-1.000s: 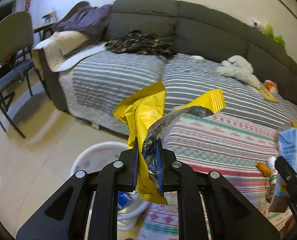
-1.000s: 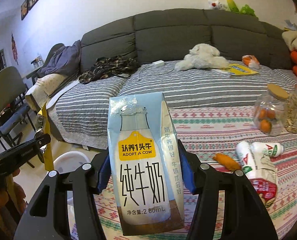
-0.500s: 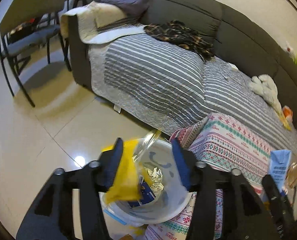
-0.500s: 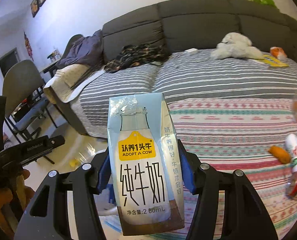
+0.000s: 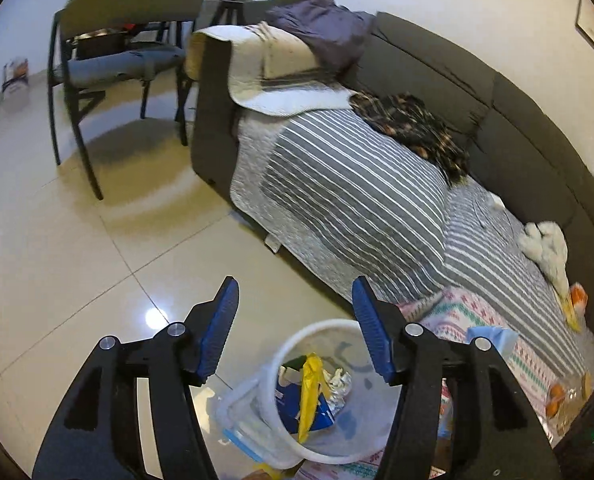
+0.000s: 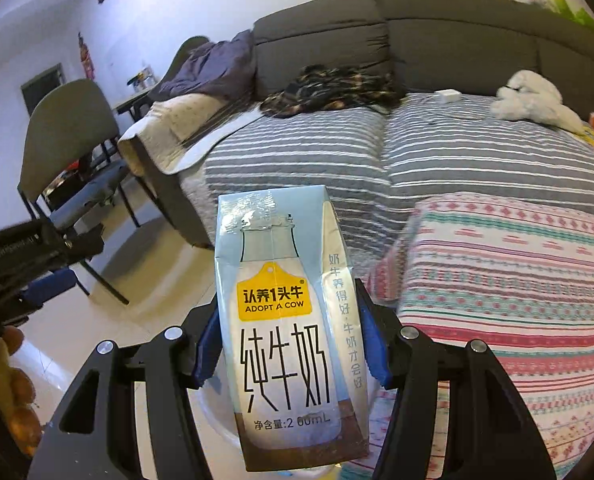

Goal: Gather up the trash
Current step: 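Carry wrapper and milk carton to the white bin and open both tools, then move both empty tools back over the table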

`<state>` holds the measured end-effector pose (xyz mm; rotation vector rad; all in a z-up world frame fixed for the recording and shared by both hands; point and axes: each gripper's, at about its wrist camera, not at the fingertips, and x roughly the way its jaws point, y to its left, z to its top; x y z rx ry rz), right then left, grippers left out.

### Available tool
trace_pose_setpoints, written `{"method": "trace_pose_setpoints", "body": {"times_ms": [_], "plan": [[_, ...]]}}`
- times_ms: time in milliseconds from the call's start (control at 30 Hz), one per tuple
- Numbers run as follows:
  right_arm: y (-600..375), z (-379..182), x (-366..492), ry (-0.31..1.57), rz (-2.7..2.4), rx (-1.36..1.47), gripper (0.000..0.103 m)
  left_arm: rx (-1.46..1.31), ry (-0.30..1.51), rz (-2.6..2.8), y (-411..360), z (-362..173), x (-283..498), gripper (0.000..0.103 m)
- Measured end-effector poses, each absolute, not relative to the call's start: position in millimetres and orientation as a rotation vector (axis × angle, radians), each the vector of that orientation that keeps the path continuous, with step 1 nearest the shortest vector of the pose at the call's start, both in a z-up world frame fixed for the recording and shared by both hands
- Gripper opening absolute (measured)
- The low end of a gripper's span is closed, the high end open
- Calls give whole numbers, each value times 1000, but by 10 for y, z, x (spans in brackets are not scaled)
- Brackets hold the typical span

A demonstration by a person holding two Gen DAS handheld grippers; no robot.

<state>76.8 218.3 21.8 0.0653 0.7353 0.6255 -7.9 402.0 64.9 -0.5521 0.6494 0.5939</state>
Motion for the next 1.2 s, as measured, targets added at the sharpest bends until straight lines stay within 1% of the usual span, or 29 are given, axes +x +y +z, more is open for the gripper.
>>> {"method": "trace_pose_setpoints", "body": {"times_ms": [33,300,333,367,400,433,533,567,633,700,733,833,933,1200], "plan": [[2236,215,757,737,630,60,57,-558,641,607,4064,664,-121,60],[2639,113,719,765,650,8,58,-612,614,650,4270,683,-291,62],[2672,101,716,772,651,4,63,-614,615,654,4284,684,-296,63],[2697,98,719,778,650,2,71,-613,614,658,4284,686,-291,63],[2706,100,725,777,645,1,75,-612,614,661,4291,688,-300,64],[2711,105,723,774,641,1,82,-611,612,666,4296,689,-304,67],[2665,122,729,766,613,2,88,-608,607,680,4298,698,-326,71],[2652,120,741,766,601,0,88,-606,607,684,4293,702,-328,72],[2602,127,765,768,578,-3,89,-603,609,691,4273,704,-335,78],[2520,140,799,774,552,5,91,-593,611,695,4225,707,-325,80],[2477,149,812,775,540,13,93,-583,614,696,4186,712,-313,85],[2334,190,868,772,506,35,94,-555,607,705,4076,735,-304,92],[2196,232,916,763,475,37,94,-519,607,722,3952,747,-287,96],[1853,305,979,749,416,58,94,-438,654,700,3624,681,-168,96]]}}
